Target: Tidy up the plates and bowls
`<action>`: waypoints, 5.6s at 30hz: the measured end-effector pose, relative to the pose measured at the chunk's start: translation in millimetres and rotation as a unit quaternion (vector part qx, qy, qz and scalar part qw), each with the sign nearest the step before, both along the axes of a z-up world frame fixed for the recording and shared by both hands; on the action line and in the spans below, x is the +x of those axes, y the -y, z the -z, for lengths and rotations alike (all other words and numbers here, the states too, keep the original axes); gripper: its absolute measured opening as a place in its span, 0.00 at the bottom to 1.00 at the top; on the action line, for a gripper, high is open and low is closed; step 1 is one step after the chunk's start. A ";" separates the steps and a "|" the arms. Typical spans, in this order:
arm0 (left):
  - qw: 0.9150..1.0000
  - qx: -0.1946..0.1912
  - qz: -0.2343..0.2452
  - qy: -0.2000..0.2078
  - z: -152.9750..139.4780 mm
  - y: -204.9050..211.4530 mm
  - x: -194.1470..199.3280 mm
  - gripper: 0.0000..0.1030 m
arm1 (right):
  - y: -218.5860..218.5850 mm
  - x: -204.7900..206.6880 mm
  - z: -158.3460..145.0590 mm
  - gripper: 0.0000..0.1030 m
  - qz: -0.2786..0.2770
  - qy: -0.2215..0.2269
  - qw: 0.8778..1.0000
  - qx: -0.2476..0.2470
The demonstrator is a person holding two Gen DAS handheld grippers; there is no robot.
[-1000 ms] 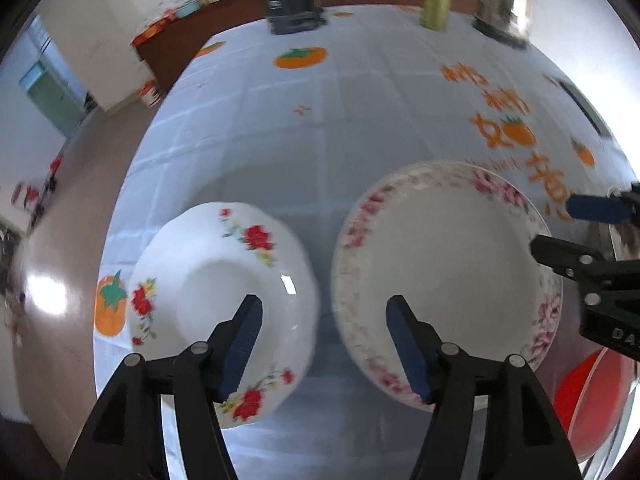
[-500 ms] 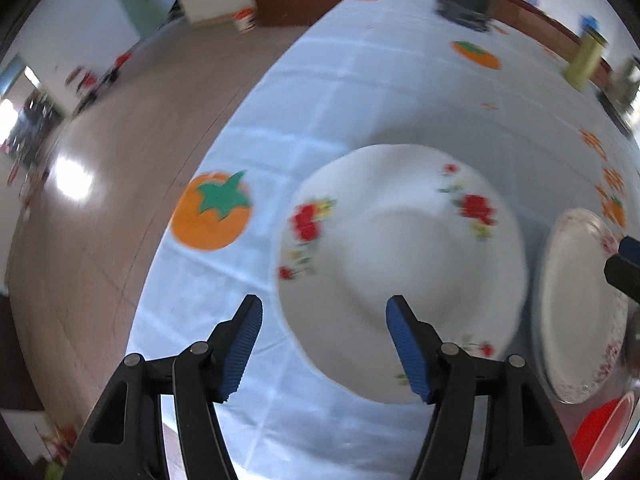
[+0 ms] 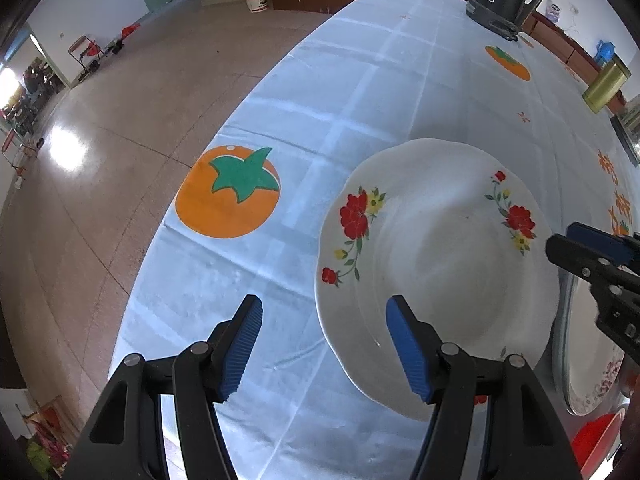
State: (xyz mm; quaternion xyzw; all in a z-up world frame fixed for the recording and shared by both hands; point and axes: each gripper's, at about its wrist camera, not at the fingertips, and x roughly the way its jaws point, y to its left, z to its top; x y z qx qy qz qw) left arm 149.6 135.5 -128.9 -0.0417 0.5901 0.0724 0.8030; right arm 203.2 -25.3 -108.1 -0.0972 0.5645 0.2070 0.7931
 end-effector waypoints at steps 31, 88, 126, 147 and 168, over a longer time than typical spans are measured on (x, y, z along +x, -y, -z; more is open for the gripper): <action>1.000 -0.012 -0.015 -0.021 -9.9 -0.4 0.7 0.32 | -18.5 -2.2 20.7 0.24 -0.014 -0.036 0.999 -0.012; 0.998 -0.011 0.063 0.003 -45.2 80.8 -16.8 0.31 | 78.1 -49.7 -17.6 0.21 0.052 -0.028 0.998 0.023; 0.992 0.002 0.129 0.003 -51.8 145.7 -18.2 0.30 | 143.3 -64.0 -20.2 0.22 0.110 -0.027 0.993 0.041; 0.987 0.004 0.163 0.001 -50.2 180.4 -9.5 0.30 | 174.4 -57.8 -24.3 0.22 0.143 -0.021 0.989 0.034; 0.985 0.000 0.174 -0.016 -40.0 192.5 3.5 0.30 | 186.6 -46.2 -16.3 0.22 0.153 -0.028 0.988 0.023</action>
